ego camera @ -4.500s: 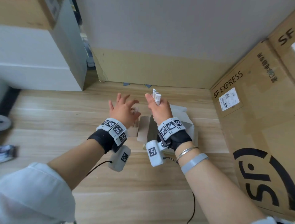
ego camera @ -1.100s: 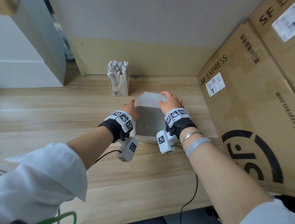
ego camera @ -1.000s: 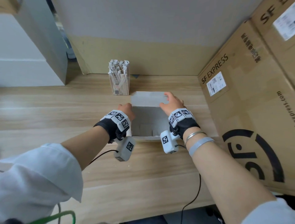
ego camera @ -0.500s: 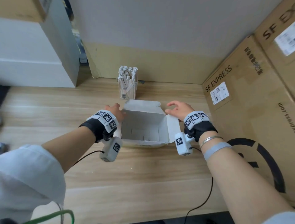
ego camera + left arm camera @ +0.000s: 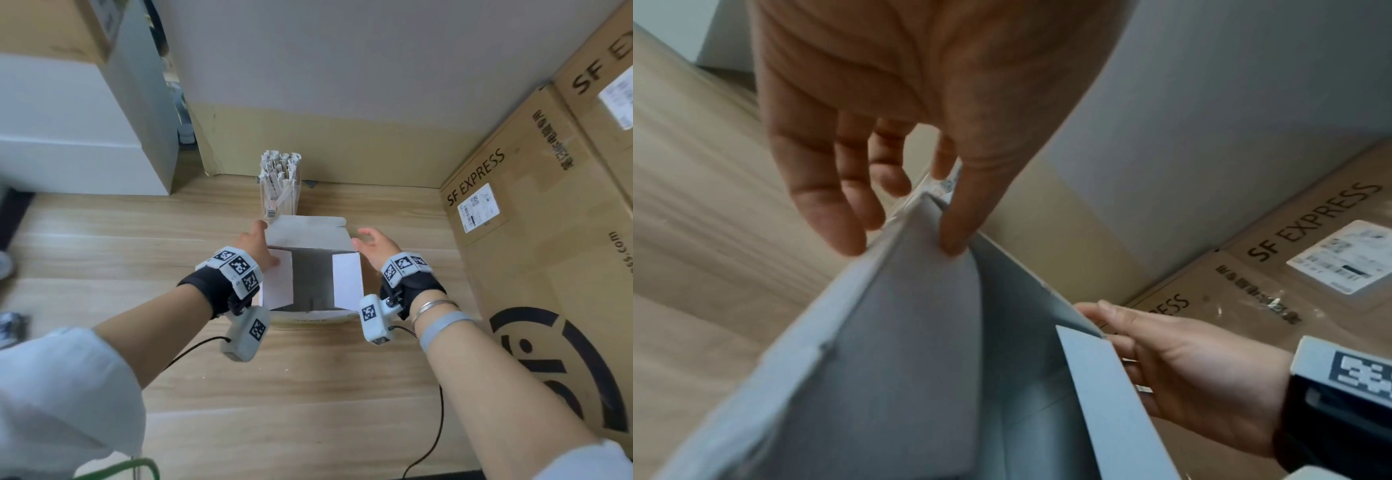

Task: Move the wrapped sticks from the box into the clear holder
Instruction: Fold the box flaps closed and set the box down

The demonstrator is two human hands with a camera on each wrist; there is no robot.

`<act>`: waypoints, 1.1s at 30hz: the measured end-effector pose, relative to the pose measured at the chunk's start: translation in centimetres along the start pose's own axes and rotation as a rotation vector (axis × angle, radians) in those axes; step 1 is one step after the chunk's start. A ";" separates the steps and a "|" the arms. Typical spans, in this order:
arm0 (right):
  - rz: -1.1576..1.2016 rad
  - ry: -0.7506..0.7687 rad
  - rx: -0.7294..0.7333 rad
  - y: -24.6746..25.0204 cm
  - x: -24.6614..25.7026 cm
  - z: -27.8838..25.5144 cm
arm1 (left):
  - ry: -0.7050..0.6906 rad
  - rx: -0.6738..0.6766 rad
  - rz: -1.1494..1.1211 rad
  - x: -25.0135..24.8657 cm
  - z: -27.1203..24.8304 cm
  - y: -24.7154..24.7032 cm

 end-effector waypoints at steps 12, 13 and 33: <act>0.528 0.030 0.049 0.8 -0.4 0.1 | 0.021 0.138 -0.226 0.9 1.2 -0.8; 0.506 0.053 0.085 0.8 -0.5 -0.2 | 0.021 0.147 -0.249 0.6 1.2 -0.6; 0.380 0.092 -0.042 -0.1 -1.6 -1.6 | -0.516 0.138 0.322 -3.6 -2.4 -4.3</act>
Point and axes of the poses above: each hand's wrist, its own z-axis towards the middle knuckle, its own y-axis out of the back of the hand, x = y × z, the point moved 8 cm from there along z, towards the middle knuckle, and after that the axes turned 4 degrees about -x, right-handed, at the moved point
